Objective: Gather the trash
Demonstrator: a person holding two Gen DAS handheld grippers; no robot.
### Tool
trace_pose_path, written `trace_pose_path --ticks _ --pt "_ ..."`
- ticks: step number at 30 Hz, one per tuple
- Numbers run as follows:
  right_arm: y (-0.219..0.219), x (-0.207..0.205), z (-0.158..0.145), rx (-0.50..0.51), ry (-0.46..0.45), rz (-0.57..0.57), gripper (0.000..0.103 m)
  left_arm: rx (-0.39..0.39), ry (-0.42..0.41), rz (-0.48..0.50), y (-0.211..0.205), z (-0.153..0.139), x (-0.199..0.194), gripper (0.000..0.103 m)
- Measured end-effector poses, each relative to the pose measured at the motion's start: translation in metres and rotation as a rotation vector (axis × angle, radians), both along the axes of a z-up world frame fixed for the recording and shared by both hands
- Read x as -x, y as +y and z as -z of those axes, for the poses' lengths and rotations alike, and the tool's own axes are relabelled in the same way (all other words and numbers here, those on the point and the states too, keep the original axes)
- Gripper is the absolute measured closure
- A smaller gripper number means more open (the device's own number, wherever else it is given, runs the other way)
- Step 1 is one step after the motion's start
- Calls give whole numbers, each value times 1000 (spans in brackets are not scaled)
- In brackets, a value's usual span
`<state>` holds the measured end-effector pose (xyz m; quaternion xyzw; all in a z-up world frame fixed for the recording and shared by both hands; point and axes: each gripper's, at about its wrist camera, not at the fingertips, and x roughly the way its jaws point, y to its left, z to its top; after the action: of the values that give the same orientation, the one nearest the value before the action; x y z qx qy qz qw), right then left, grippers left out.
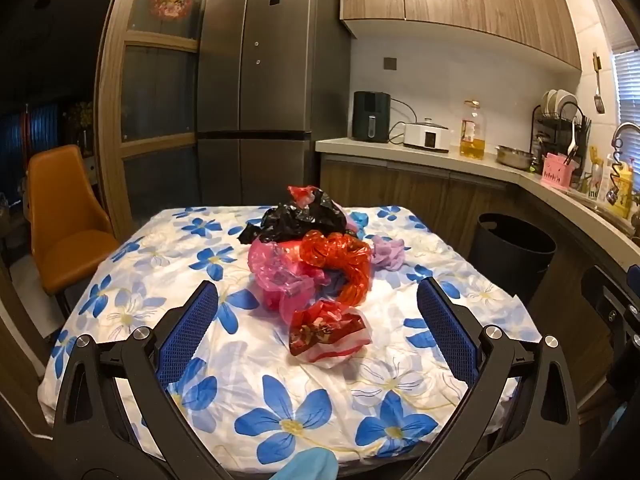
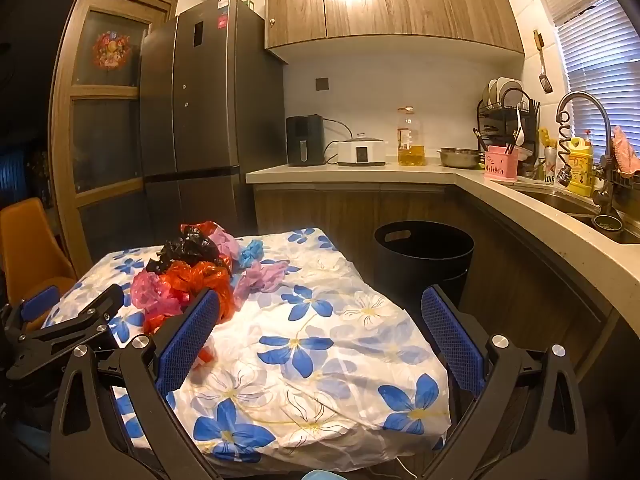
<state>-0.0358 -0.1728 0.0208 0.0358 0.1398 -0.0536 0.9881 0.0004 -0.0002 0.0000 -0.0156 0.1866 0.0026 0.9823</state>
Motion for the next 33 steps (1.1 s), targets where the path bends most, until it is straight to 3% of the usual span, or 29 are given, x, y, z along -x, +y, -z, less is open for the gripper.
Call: trace_pose_path --ticks 33 --pt "-4 3 -3 -2 -2 4 5 -1 -26 19 -7 -8 7 5"
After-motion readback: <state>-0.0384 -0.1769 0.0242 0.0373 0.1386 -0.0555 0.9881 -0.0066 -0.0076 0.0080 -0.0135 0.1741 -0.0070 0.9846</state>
